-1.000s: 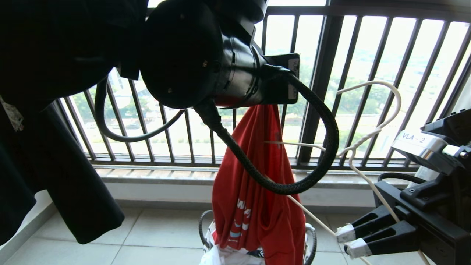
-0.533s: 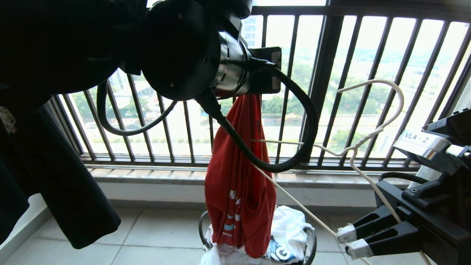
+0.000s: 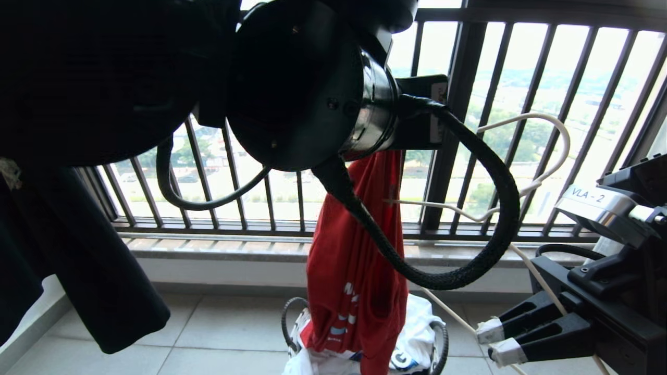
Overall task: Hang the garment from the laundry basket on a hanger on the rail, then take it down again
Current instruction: Hang the clothes on the clothes rack
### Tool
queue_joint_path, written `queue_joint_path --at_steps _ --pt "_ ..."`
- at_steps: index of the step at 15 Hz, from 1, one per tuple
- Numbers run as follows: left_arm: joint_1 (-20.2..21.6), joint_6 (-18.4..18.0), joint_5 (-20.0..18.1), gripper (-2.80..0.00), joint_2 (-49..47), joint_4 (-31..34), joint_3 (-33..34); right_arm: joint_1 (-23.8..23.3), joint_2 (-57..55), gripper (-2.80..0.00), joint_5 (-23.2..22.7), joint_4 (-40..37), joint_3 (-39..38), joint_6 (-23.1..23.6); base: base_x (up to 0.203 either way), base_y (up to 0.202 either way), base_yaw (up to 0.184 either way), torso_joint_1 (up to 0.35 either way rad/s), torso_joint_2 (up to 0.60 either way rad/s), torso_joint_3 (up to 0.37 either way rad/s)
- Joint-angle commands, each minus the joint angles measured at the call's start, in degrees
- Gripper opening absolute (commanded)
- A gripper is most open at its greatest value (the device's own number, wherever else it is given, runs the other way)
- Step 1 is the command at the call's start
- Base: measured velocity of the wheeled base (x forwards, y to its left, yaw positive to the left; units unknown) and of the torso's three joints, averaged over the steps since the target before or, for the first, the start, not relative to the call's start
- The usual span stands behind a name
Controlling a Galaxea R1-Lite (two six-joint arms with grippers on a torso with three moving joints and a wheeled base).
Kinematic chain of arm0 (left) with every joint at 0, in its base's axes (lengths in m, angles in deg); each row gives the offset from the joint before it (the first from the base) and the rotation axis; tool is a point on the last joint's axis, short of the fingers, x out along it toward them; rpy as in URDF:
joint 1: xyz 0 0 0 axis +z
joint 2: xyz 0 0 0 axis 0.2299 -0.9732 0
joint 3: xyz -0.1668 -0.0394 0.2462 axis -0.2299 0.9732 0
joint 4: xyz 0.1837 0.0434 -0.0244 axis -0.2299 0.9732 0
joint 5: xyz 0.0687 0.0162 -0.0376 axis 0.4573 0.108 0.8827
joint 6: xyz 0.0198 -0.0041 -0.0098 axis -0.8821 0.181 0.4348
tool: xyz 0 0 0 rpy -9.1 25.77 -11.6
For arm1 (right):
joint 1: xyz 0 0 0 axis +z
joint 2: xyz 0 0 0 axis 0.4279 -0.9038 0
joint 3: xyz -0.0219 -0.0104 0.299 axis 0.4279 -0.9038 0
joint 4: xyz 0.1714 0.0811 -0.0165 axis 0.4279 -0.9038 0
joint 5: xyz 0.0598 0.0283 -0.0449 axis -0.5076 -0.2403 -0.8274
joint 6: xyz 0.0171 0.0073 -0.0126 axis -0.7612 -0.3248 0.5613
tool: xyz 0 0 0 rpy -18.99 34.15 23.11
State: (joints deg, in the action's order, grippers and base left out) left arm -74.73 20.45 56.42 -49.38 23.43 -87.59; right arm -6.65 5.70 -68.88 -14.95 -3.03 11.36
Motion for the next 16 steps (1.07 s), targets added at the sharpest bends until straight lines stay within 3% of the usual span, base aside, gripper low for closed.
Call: queue_joint_path --at_steps 1,12,16 --pt "-1.53 0.81 0.13 -2.80 -0.32 0.02 -0.04 -0.01 -0.13 -2.80 -0.38 -0.13 0.12 0.17 0.000 0.000 0.000 0.000 0.00 0.000" --pt "-8.43 5.39 -0.13 -2.80 0.40 -0.34 -0.04 -2.69 -0.39 -2.80 -0.38 1.54 0.48 0.08 0.000 0.000 0.000 0.000 0.00 0.000" --pt "-8.43 5.84 -7.60 -2.80 -0.74 -0.60 -0.04 -2.71 -0.80 -2.80 -0.38 1.62 0.48 0.08 0.000 0.000 0.000 0.000 0.00 0.000"
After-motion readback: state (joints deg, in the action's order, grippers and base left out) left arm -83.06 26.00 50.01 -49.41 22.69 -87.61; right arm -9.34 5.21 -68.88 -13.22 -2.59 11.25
